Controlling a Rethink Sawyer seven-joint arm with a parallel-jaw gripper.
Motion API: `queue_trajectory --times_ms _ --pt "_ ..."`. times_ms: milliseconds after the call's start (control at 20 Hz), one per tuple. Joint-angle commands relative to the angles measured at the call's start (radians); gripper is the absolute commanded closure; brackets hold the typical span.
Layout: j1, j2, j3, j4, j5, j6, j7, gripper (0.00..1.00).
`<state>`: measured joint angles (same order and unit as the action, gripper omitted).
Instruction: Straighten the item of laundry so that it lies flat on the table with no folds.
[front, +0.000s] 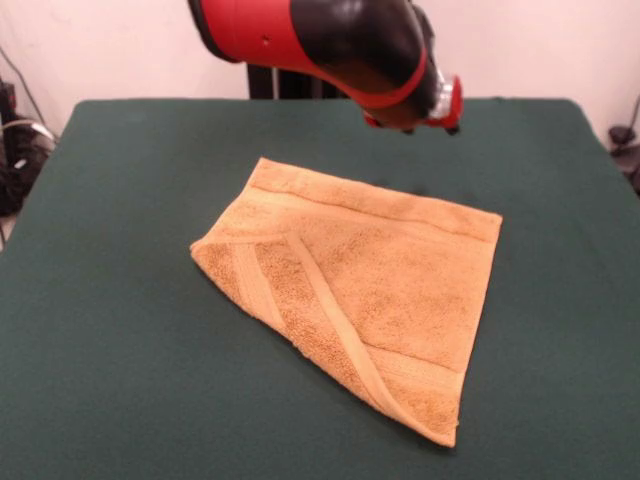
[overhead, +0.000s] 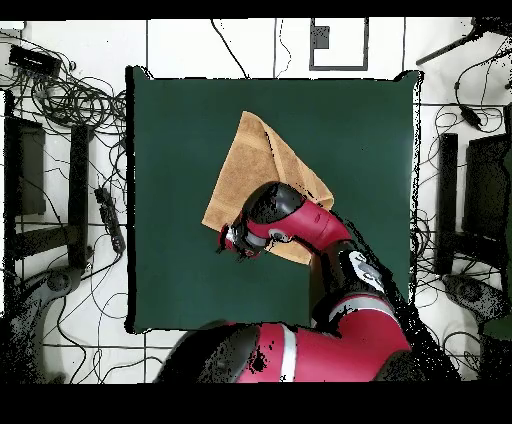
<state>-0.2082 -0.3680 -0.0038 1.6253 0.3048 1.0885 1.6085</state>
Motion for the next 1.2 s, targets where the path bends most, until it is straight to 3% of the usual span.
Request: queue_trajectory --times_ms 50,350,550,800,950,1200 --pt "0.102 -0.007 -0.175 -0.371 -0.129 0.373 0.469 0.0" --pt "0.168 0.046 -0.317 -0.581 -0.259 0.463 0.559 0.0" --pt "0.195 0.048 -0.351 -0.661 -0.314 0.587 0.577 0.0" --pt "0.246 0.13 -0.388 -0.821 -0.429 0.62 0.537 0.0" --pt "0.267 0.197 -0.406 -0.916 -0.467 0.66 0.549 0.0" --pt "0.285 0.277 -0.402 -1.027 -0.45 0.684 0.577 0.0"
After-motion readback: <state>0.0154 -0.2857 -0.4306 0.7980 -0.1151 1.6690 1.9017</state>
